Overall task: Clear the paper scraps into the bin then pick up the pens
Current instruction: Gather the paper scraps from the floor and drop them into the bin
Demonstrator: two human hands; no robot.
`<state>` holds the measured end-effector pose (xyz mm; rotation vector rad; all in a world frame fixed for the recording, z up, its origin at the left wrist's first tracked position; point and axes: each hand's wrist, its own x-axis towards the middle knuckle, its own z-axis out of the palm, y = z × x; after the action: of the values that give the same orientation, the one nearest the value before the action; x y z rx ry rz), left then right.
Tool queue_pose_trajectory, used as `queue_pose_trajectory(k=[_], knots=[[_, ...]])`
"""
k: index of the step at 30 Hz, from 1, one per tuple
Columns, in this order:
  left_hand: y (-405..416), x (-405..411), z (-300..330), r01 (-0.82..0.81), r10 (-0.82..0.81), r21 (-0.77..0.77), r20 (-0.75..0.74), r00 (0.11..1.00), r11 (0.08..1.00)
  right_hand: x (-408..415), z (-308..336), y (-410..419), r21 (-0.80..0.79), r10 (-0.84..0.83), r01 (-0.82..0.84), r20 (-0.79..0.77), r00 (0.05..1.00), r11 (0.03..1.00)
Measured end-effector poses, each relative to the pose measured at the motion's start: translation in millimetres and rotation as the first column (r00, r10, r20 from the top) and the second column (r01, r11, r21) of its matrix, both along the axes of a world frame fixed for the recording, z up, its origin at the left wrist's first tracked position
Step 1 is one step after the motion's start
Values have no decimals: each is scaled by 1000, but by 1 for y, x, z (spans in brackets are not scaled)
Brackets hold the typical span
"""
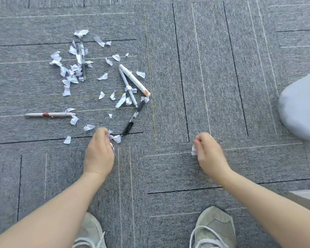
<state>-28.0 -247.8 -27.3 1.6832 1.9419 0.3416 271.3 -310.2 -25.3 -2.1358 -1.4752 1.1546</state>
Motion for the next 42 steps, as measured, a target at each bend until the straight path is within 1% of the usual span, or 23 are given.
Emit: queue_pose_trajectory(k=[1, 2, 4, 6, 8, 10, 11, 13, 14, 16, 17, 19, 20, 23, 26, 27, 29, 30, 32, 35, 39, 42], knots=[[3, -2, -1, 32, -32, -3, -20, 999, 999, -11, 3, 13, -52, -98, 92, -136, 986, 994], [6, -3, -2, 72, -72, -3, -40, 997, 997, -23, 7, 27, -104, -166, 143, -252, 953, 984], [9, -3, -5, 152, -153, -11, -78, 985, 988, -42, 12, 52, -192, -241, 173, -429, 871, 966], [9, -1, -7, 207, -208, -22, -92, 974, 978, -54, 17, 73, -219, -212, 114, -495, 842, 969], [7, -1, -8, 248, -254, -60, -127, 959, 967, -64, 20, 93, -209, -137, 34, -501, 855, 977], [5, -5, -11, 275, -292, -106, -205, 934, 956, -75, 19, 112, -164, 2, -82, -436, 900, 983], [4, -7, -12, 303, -321, -107, -262, 910, 947, -81, 18, 122, -125, 93, -148, -366, 926, 981], [5, -10, -14, 363, -362, -62, -339, 868, 930, -94, 16, 141, -40, 242, -253, -189, 952, 967], [7, -12, -14, 386, -374, -39, -349, 859, 922, -99, 16, 149, 3, 301, -302, -82, 950, 953], [13, -13, -15, 422, -405, -25, -335, 851, 906, -104, 14, 165, 52, 421, -433, 151, 894, 900], [16, -14, -16, 444, -430, -36, -330, 840, 895, -105, 12, 170, 46, 466, -488, 227, 855, 872], [21, -19, -17, 460, -453, -60, -326, 830, 886, -102, 9, 180, -7, 515, -538, 304, 802, 843], [24, -22, -19, 449, -444, -62, -320, 837, 891, -101, 8, 184, -38, 525, -544, 323, 787, 838], [38, -23, -16, 341, -334, -21, -261, 906, 940, -100, 8, 190, -121, 538, -530, 329, 776, 839], [63, -8, -6, 213, -208, 24, -126, 970, 977, -99, 11, 193, -210, 543, -501, 325, 774, 839], [72, -3, -4, 190, -186, 27, -108, 977, 981, -97, 12, 195, -248, 548, -490, 316, 775, 836], [89, 7, -1, 209, -202, 41, -134, 970, 977, -92, 14, 198, -299, 555, -475, 307, 773, 828], [96, 11, -1, 238, -228, 45, -158, 961, 970, -90, 15, 199, -292, 543, -465, 314, 779, 836], [105, 16, -4, 271, -260, 44, -172, 950, 962, -86, 15, 199, -221, 496, -446, 330, 803, 868], [112, 21, -7, 261, -250, 43, -165, 954, 964, -86, 16, 199, -128, 484, -470, 343, 805, 873], [115, 20, -13, 242, -229, 65, -159, 960, 968, -91, 12, 197, -95, 536, -547, 396, 745, 831], [115, 15, -14, 219, -206, 80, -149, 967, 972, -92, 4, 193, -109, 606, -627, 425, 672, 771]])
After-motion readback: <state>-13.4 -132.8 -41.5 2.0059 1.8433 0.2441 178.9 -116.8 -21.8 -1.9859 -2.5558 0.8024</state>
